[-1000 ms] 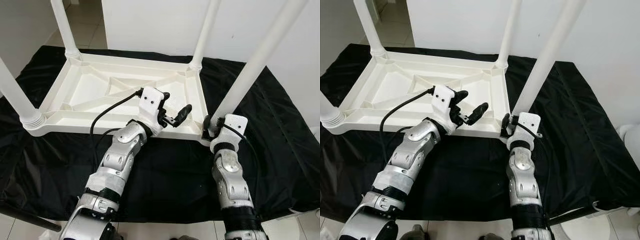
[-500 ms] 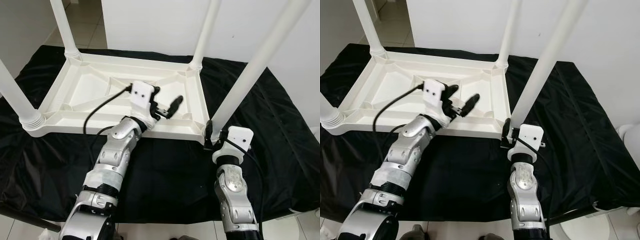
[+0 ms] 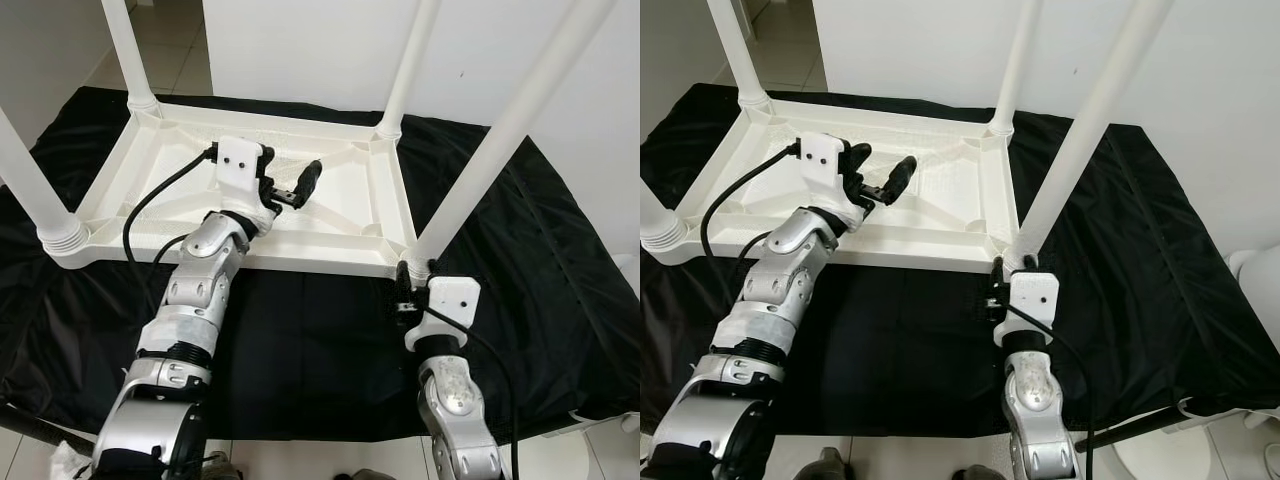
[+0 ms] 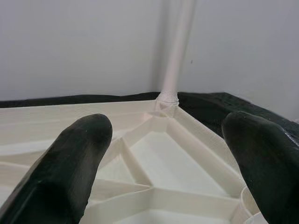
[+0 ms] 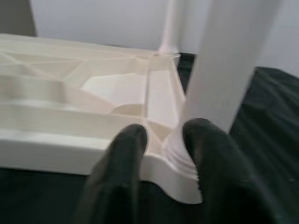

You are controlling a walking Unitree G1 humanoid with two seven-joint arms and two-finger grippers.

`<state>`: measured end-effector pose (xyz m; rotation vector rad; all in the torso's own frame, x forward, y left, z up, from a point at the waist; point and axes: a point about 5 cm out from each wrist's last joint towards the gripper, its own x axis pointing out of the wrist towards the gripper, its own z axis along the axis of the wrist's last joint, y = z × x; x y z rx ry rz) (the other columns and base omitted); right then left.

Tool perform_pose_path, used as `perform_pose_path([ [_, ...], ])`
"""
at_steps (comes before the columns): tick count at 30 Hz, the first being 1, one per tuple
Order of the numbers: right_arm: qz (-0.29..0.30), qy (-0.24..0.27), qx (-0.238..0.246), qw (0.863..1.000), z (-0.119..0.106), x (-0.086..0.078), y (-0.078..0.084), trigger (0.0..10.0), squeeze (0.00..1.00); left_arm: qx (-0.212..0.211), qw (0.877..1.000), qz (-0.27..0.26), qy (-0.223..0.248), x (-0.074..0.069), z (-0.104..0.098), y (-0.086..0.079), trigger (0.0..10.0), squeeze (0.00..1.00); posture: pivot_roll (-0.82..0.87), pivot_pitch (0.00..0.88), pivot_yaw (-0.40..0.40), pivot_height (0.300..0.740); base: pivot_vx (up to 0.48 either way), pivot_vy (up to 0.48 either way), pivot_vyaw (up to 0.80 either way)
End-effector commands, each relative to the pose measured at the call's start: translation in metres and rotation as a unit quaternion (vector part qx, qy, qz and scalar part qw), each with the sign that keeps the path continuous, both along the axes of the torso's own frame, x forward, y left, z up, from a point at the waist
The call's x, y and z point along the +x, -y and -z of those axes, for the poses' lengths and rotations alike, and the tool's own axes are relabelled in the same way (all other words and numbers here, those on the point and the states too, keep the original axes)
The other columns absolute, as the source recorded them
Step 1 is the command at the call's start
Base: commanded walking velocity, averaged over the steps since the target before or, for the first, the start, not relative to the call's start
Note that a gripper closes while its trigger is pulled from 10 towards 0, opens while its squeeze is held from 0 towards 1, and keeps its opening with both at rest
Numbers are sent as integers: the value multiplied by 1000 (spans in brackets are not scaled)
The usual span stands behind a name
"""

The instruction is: Building children table

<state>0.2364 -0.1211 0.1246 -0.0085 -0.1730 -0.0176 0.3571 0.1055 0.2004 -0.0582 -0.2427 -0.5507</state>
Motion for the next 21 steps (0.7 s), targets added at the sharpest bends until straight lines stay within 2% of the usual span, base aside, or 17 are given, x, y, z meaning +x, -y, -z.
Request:
perform_pose_path([
  [1,-33,-10,10,999,5,0,-4,0,0,19,998,50,14,-6,-1,9,10000,0,44,33,-87,740,0,0,0],
  [5,-45,-16,12,999,7,2,-3,0,0,28,998,59,17,-9,0,12,10000,0,47,33,-87,740,0,0,0],
  [8,-77,-26,16,997,9,5,2,0,0,36,997,73,18,-14,4,15,10000,0,51,33,-87,740,0,0,0],
  [9,-86,-28,18,996,9,7,4,2706,0,38,996,76,17,-15,5,16,10000,0,51,34,-86,740,0,0,0],
  [12,-100,-28,19,994,8,8,6,2706,0,41,996,80,17,-16,7,17,10000,0,52,35,-86,740,0,0,0],
  [13,-114,-30,21,993,7,10,10,10000,0,44,995,82,18,-18,8,18,10000,0,51,37,-87,740,0,0,0],
  [15,-149,-38,22,988,3,17,25,10000,0,61,994,92,23,-22,11,19,10000,0,52,44,-85,740,0,0,0],
  [16,-149,-38,22,988,3,17,25,10000,0,61,994,92,23,-22,11,19,10000,0,52,44,-85,740,0,0,0],
  [17,-163,-43,23,985,2,19,31,10000,0,69,992,98,25,-24,12,19,10000,0,52,44,-85,740,0,0,0],
  [21,-208,-51,-1,977,-6,24,52,10000,0,101,988,116,31,-33,18,22,10000,0,56,49,-82,740,0,0,0],
])
